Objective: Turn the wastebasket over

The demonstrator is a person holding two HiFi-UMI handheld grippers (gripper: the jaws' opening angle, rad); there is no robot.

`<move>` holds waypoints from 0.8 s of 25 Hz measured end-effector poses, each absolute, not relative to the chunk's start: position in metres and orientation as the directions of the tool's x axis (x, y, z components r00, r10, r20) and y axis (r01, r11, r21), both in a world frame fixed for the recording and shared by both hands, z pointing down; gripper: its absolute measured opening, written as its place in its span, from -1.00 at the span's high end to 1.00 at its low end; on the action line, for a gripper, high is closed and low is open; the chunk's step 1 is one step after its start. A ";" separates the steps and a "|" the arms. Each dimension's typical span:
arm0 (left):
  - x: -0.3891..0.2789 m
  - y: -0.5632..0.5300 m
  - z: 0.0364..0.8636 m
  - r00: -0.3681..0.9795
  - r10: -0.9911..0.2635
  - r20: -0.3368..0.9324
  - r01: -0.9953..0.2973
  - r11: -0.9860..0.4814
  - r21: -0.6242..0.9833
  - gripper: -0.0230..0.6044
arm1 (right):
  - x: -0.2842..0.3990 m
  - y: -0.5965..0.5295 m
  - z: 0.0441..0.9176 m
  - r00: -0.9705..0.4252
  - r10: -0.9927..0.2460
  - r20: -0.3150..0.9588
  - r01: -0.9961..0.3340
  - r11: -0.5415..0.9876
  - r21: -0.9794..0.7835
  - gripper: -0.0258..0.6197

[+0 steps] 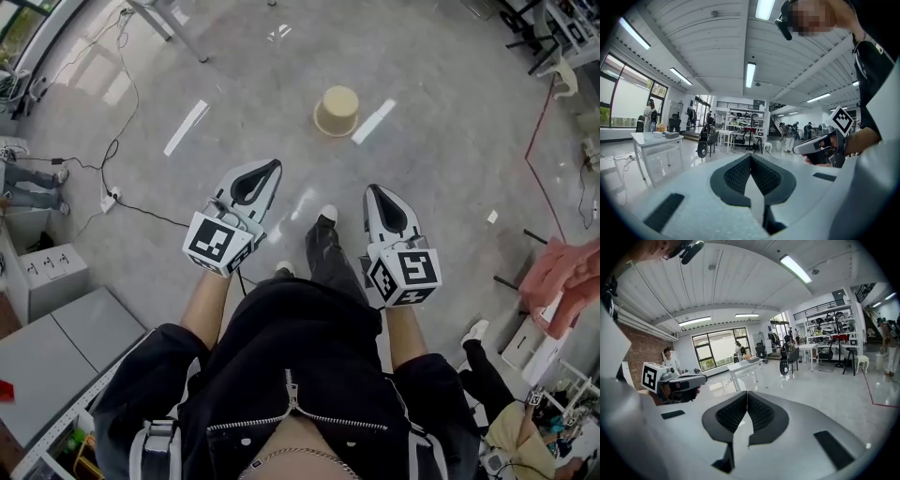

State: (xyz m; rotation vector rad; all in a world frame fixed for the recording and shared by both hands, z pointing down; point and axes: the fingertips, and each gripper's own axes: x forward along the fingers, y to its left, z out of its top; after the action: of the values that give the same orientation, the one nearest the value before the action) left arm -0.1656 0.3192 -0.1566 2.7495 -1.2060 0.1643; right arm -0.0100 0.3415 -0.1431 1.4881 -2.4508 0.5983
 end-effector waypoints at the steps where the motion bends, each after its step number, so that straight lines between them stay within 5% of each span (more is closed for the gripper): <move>1: -0.161 0.308 -0.158 0.670 -0.726 0.157 -0.741 -0.667 0.079 0.91 | -0.004 0.330 -0.144 -0.470 -0.796 0.381 -0.882 0.409 -0.234 0.89; 20: -0.109 0.165 -0.137 0.629 -0.748 0.214 -0.771 -0.635 0.049 0.91 | 0.064 0.194 -0.117 -0.489 -0.771 0.408 -0.872 0.426 -0.242 0.89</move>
State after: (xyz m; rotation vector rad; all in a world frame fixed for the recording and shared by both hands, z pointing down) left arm -0.1095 0.1650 -0.1369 2.7105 -1.2712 0.2622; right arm 0.0639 0.1939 -0.1173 1.4372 -2.4451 0.6261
